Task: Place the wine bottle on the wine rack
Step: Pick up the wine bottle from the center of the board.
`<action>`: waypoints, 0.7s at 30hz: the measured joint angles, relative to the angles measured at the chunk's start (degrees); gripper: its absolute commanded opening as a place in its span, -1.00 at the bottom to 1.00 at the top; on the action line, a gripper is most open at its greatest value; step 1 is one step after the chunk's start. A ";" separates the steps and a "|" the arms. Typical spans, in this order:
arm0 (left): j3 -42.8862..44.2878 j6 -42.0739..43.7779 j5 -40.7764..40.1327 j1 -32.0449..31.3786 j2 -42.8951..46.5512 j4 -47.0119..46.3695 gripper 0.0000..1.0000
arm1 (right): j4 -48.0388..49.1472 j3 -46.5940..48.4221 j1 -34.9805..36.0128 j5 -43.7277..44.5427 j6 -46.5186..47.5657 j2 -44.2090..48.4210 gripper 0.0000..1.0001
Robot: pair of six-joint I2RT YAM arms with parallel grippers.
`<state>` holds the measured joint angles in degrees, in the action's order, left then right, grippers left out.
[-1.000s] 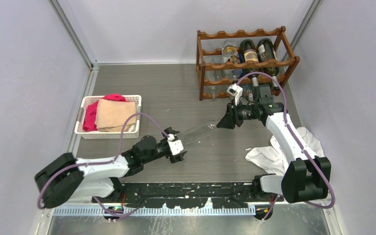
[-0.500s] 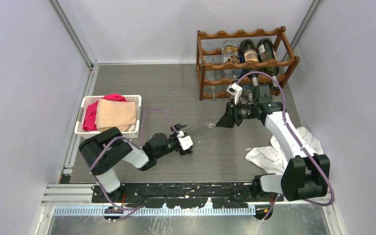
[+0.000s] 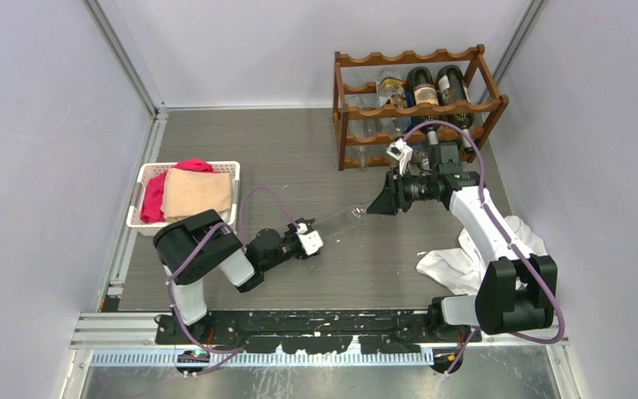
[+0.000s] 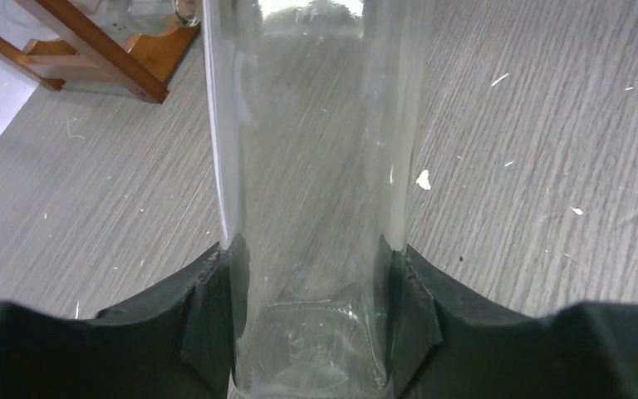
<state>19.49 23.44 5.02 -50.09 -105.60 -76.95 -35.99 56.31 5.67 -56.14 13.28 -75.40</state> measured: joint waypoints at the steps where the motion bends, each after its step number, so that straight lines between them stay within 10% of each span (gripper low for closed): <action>1: 0.00 0.72 0.17 -0.02 -0.09 0.04 -1.00 | 0.42 0.04 -0.09 -0.11 -0.09 -0.22 -0.58; 4: -0.11 0.70 0.39 0.07 0.00 -0.13 -1.00 | -0.96 0.63 -0.42 -0.46 1.09 -1.18 0.31; 7: -1.84 -0.85 2.32 1.18 2.45 1.38 -1.00 | -6.86 3.69 -0.26 1.27 6.91 -3.58 0.73; 21: 6.93 -0.22 16.76 4.46 31.89 52.78 -1.00 | -17.55 5.84 -0.15 14.82 30.03 4.50 1.00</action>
<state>26.41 23.22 21.78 -45.63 -73.71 -24.16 -53.54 62.15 5.52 -41.32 43.31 -70.89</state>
